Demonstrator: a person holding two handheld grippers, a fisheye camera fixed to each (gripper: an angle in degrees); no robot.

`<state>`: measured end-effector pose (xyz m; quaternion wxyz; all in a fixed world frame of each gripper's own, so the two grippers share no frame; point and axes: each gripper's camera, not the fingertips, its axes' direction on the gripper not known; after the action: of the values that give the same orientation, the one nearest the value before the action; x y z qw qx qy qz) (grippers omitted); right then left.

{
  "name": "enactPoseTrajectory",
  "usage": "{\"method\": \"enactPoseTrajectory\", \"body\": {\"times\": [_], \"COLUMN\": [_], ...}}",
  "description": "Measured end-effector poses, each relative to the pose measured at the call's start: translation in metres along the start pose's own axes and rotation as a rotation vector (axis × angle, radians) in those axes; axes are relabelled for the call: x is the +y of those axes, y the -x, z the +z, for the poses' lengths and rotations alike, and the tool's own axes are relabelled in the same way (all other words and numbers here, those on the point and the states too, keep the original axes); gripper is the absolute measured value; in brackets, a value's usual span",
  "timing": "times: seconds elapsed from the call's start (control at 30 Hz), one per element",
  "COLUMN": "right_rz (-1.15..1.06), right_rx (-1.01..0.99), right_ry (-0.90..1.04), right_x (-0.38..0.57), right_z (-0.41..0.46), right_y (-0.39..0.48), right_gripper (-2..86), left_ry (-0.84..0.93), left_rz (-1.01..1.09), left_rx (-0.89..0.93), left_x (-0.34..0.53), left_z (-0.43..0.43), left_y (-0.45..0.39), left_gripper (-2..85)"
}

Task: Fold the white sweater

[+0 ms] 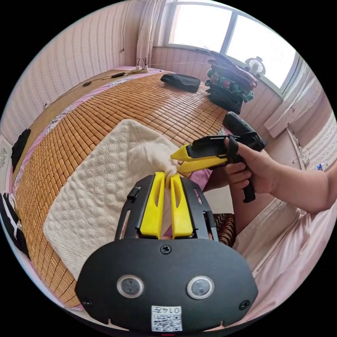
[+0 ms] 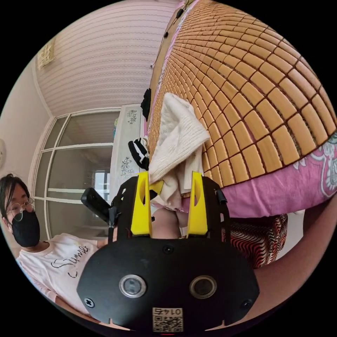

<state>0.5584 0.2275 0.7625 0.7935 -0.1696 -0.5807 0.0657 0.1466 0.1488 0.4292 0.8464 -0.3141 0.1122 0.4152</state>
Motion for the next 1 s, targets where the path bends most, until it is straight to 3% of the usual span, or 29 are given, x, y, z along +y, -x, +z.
{"method": "enactPoseTrajectory", "body": {"times": [0.2, 0.27, 0.47, 0.57, 0.63, 0.73, 0.9, 1.0], "right_rz": [-0.070, -0.081, -0.026, -0.067, -0.077, 0.021, 0.059, 0.144], "right_rx": [0.251, 0.250, 0.015, -0.081, -0.088, -0.229, -0.186, -0.283], "right_ry": [0.139, 0.140, 0.116, 0.132, 0.022, -0.109, -0.024, -0.065], "right_x": [-0.005, -0.007, -0.016, -0.018, -0.014, -0.008, -0.014, -0.024], "right_z": [0.020, 0.020, -0.008, -0.012, -0.027, -0.049, -0.028, -0.013], "right_y": [-0.009, -0.013, -0.036, -0.030, -0.030, -0.057, -0.066, -0.078], "right_gripper": [12.3, 4.3, 0.7, 0.7, 1.6, 4.8, 14.0, 20.1], "left_ry": [0.034, 0.045, 0.093, 0.090, 0.055, 0.020, -0.015, 0.000], "left_rz": [0.020, 0.030, 0.069, 0.103, 0.110, 0.080, 0.105, 0.149], "left_rx": [-0.017, -0.029, -0.011, -0.105, -0.225, -0.120, -0.061, -0.069], "left_x": [0.001, 0.001, -0.009, -0.015, -0.014, -0.013, -0.004, 0.001], "left_z": [0.018, 0.021, 0.034, 0.037, 0.032, 0.023, 0.010, 0.007], "left_y": [-0.016, -0.019, -0.033, -0.050, -0.057, -0.047, -0.039, -0.044], "left_gripper": [3.5, 4.0, 10.1, 10.0, 4.9, 3.4, 3.4, 3.4]}}
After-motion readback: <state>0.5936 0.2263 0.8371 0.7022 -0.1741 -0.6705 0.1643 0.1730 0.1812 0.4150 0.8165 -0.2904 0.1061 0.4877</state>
